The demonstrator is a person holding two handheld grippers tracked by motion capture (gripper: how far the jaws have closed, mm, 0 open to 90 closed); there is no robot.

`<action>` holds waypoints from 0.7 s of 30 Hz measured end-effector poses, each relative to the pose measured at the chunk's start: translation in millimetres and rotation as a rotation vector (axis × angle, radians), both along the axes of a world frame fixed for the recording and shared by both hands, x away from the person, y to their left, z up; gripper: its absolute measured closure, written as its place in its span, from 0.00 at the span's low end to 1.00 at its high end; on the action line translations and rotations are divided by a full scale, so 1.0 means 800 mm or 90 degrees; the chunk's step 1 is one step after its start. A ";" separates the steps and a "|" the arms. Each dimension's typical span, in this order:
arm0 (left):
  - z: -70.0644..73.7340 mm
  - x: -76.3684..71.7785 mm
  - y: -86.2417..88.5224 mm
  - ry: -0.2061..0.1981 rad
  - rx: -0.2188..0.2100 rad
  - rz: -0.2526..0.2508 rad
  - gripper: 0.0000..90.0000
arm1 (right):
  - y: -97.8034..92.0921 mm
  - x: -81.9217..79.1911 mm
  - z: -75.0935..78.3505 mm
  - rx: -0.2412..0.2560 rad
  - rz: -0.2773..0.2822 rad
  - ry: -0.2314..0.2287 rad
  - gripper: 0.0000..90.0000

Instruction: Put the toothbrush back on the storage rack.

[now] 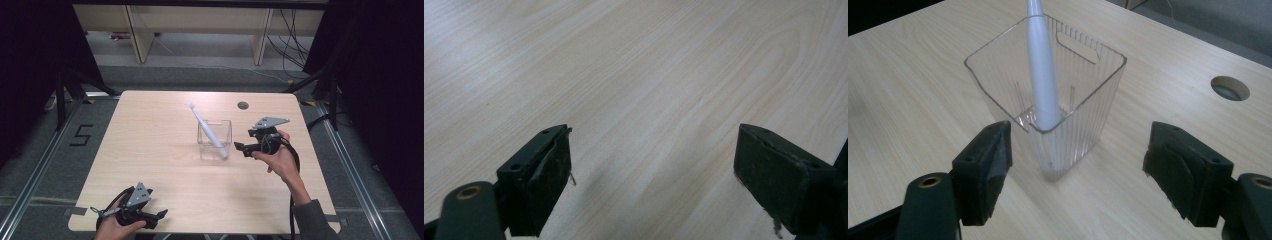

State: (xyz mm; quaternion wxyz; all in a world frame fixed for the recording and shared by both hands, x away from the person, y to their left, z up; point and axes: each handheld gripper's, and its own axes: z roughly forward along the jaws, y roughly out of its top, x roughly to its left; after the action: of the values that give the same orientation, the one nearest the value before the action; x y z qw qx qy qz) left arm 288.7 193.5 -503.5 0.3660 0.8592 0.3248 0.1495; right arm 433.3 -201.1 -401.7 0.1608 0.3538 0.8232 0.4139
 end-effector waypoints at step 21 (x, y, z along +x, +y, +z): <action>0.000 -0.001 -0.002 0.003 -0.019 0.010 0.17 | -0.015 -0.024 -0.025 0.005 -0.012 0.021 0.27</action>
State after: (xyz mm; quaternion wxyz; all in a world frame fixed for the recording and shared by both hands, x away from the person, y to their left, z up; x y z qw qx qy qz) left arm 287.6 191.9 -503.8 0.3766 0.8514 0.3349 0.1454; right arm 414.0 -212.9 -421.8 0.1495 0.3690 0.8209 0.4094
